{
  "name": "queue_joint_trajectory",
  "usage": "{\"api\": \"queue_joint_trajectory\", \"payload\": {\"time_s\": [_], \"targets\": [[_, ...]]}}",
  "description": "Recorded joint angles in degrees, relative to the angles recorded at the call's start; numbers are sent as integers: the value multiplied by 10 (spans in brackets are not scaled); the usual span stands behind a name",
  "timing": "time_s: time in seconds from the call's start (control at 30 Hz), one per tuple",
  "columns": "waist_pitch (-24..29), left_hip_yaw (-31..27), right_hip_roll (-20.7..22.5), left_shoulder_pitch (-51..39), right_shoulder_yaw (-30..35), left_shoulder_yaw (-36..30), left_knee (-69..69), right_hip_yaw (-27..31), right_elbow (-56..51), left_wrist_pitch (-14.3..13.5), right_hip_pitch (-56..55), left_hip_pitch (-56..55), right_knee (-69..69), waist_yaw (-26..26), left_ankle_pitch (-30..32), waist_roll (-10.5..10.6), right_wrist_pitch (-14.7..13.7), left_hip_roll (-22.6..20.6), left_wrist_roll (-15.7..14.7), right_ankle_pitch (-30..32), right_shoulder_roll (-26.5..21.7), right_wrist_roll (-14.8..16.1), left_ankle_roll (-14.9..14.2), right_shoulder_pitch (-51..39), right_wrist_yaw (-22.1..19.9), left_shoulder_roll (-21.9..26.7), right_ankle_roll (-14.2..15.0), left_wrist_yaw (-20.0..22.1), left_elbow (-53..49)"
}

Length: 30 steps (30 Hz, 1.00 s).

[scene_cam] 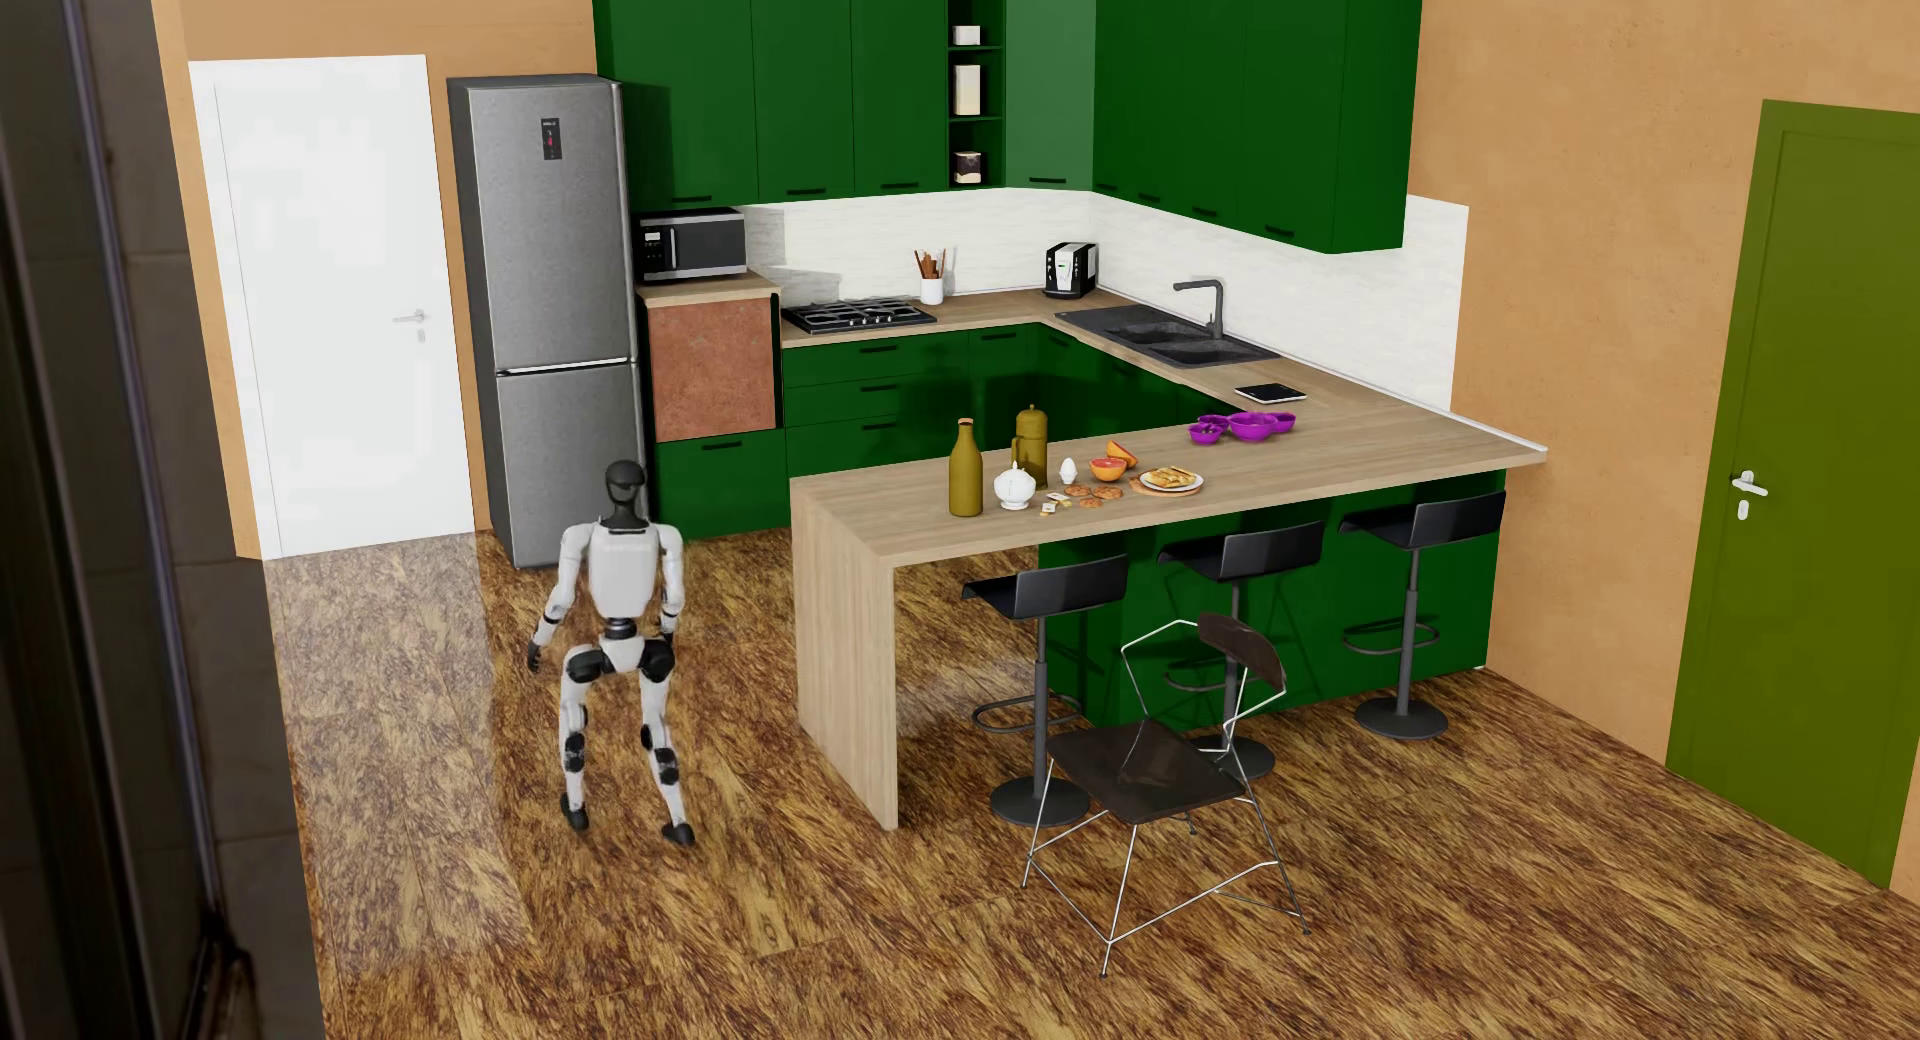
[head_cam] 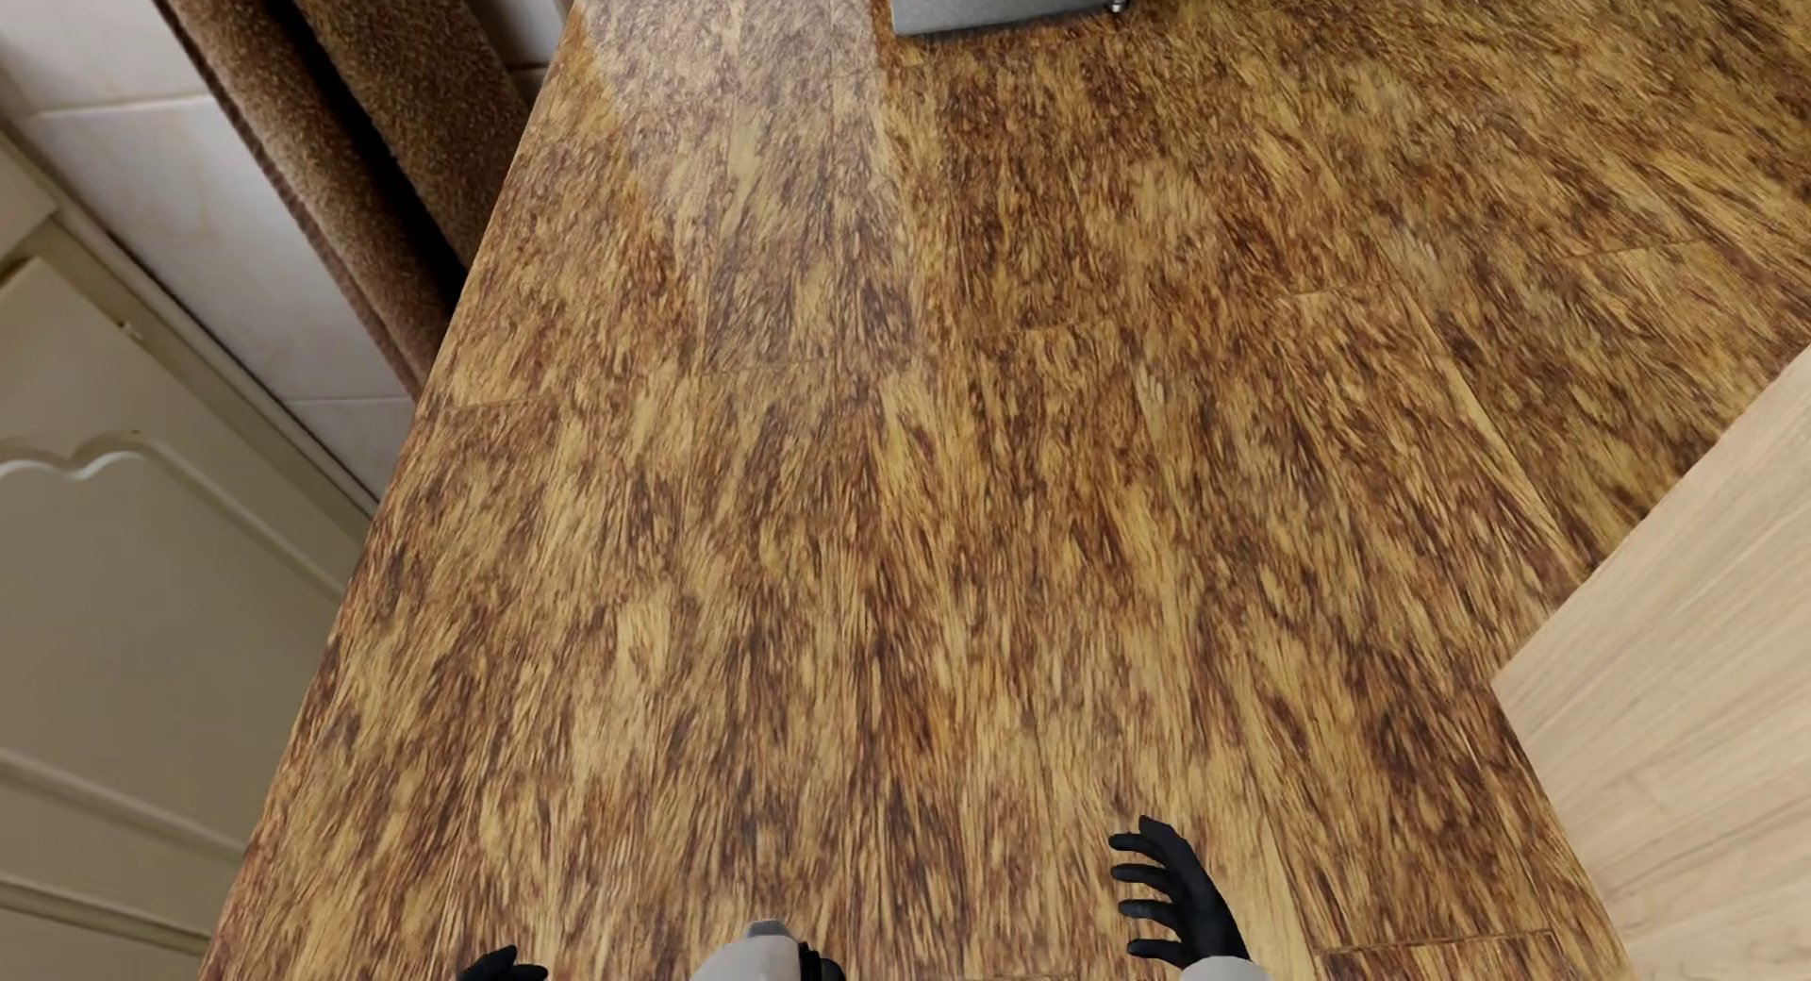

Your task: Go around the corner

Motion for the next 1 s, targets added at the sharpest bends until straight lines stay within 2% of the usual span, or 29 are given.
{"api": "queue_joint_trajectory", "payload": {"time_s": [0.03, 0.07, 0.1, 0.13, 0.17, 0.2, 0.23, 0.27, 0.3, 0.33, 0.37, 0.4, 0.43, 0.5, 0.53, 0.57, 0.6, 0.63, 0.67, 0.7, 0.73, 0.77, 0.8, 0.83, 0.87, 0.9, 0.93, 0.97, 1.0], "targets": [[17, 25, -12, -22, 7, -2, -7, -16, -4, -29, -56, 26, 129, -36, 80, -21, -3, 8, -19, 98, -6, 1, 28, 1, 22, 29, -19, 11, 33], [29, 48, -33, -49, 2, -4, 0, -44, 11, -44, -113, 52, 188, -61, 51, -51, -9, 15, -41, 146, -20, 8, 91, 26, 48, 46, -16, 27, 18], [33, 67, -57, -83, -20, -17, 1, -71, 17, -54, -148, 82, 169, -88, 24, -78, -9, 21, -59, 108, -40, 13, 141, 65, 74, 37, -8, 46, 4], [24, 84, -80, -115, -40, -42, -11, -78, 14, -52, -168, 117, 115, -121, 3, -110, 3, 23, -67, 47, -46, 12, 108, 97, 80, 15, -3, 58, -16], [7, 93, -90, -145, -36, -67, 2, -74, 18, -46, -176, 136, 34, -136, -29, -132, 16, 29, -65, 12, -50, 11, 78, 127, 69, -14, 12, 63, -38], [2, 76, -79, -171, -11, -86, 72, -71, 41, -50, -152, 134, 0, -137, -37, -145, 29, 40, -52, 20, -44, 13, 82, 143, 47, -34, 29, 57, -33], [6, 35, -63, -169, 25, -93, 182, -60, 71, -61, -124, 95, 1, -119, 37, -145, 42, 35, -35, -3, -47, 22, 98, 129, 27, -49, 29, 43, -12], [6, -1, -50, -138, 34, -77, 222, -52, 71, -70, -94, 59, -11, -99, 80, -130, 52, 16, -16, -20, -44, 37, 113, 115, 9, -54, 31, 24, 2], [5, -19, -36, -92, 16, -52, 168, -43, 29, -77, -66, 34, -26, -73, 37, -107, 61, 4, 4, -37, -31, 52, 123, 100, -5, -42, 35, 5, 8], [5, -22, -24, -55, -1, -34, 66, -34, -1, -83, -58, 38, 6, -61, -3, -87, 57, 6, 16, -46, -5, 64, 116, 75, -16, -15, 32, -6, 21], [0, -8, -27, -36, -3, -27, 68, -22, 3, -76, -77, 58, 79, -62, -26, -90, 41, 10, 17, -21, 9, 73, 71, 55, -11, 23, 19, -9, 28], [-6, 16, -39, -30, 3, -23, 61, -34, 21, -56, -103, 89, 138, -70, -50, -96, 21, 17, 6, 36, 13, 77, 75, 53, 9, 40, -12, 2, 22], [-11, 36, -48, -47, -7, -26, 34, -56, 25, -29, -124, 131, 159, -93, -63, -104, 7, 21, -13, 63, 6, 77, 85, 69, 44, 39, -10, 22, 23], [-16, 71, -53, -113, -27, -44, -18, -89, -2, 29, -153, 210, 116, -148, -82, -111, 3, 31, -51, 37, -26, 64, 71, 101, 97, -9, 14, 65, -42], [-14, 64, -65, -160, -17, -63, 61, -76, 20, 12, -143, 197, 30, -142, -52, -119, -2, 27, -62, 5, -38, 52, 58, 123, 95, -33, 15, 69, -46], [-12, 32, -57, -179, 17, -65, 172, -68, 74, -33, -119, 151, 1, -124, 18, -108, -3, 17, -63, -21, -53, 42, 46, 127, 80, -63, 5, 60, -15], [-7, 3, -45, -147, 19, -74, 245, -57, 94, -77, -87, 103, -19, -103, 41, -86, 8, -13, -53, -34, -54, 38, 39, 117, 60, -60, 6, 39, -3], [-1, -1, -30, -102, 14, -51, 238, -43, 65, -99, -52, 55, -48, -69, 3, -62, 26, -22, -34, -42, -42, 42, 36, 107, 37, -47, 7, 12, 0], [8, 2, -20, -58, 4, -29, 190, -29, 40, -96, -13, 16, -72, -37, -23, -44, 43, -24, -13, -53, -29, 39, 33, 92, 9, -34, 7, -13, -12], [19, 6, -12, -29, 7, -25, 122, -20, 26, -85, 14, -15, -67, -16, -12, -27, 60, -24, 4, -57, -25, 31, 28, 59, -20, -14, 19, -31, -8], [23, 6, 0, -18, -7, -13, 49, -20, 4, -77, 2, -26, 3, -14, 12, -12, 71, -19, 12, -28, -19, 28, 18, 33, -32, 5, 2, -36, 8], [23, 11, 3, -20, -6, -8, 16, -24, 2, -76, -30, -12, 97, -28, 72, -9, 75, -8, 8, 37, -18, 26, 16, 13, -29, 24, -3, -29, 37], [27, 36, -15, -38, -3, -12, 26, -36, 18, -71, -77, 14, 184, -53, 56, -37, 71, -4, -6, 133, -15, 26, 50, 10, -6, 48, -6, -9, 44], [33, 55, -29, -81, -19, -6, 20, -56, 27, -52, -124, 51, 209, -79, 32, -66, 61, 0, -25, 132, -22, 25, 118, 42, 30, 53, 6, 18, 20], [34, 72, -46, -120, -29, -15, 12, -71, 7, -38, -160, 88, 183, -113, 8, -94, 57, 6, -45, 81, -32, 19, 134, 81, 61, 40, 15, 44, -13], [22, 83, -64, -149, -44, -33, 6, -75, 3, -30, -182, 119, 114, -143, -17, -115, 52, 16, -59, 26, -34, 5, 87, 113, 77, 18, 24, 64, -50], [10, 65, -74, -180, -21, -52, 80, -63, 39, -52, -169, 111, 15, -139, -8, -131, 42, 20, -64, 28, -38, -10, 63, 137, 70, -18, 27, 72, -28], [2, 27, -58, -179, 16, -81, 163, -64, 80, -79, -140, 84, -5, -128, 34, -125, 37, 20, -60, 18, -44, -14, 53, 140, 56, -44, 21, 69, -4], [0, 4, -39, -143, 29, -109, 194, -58, 89, -102, -109, 60, -23, -113, 56, -111, 40, 10, -50, 4, -52, -3, 49, 123, 46, -36, 21, 54, -2]]}}
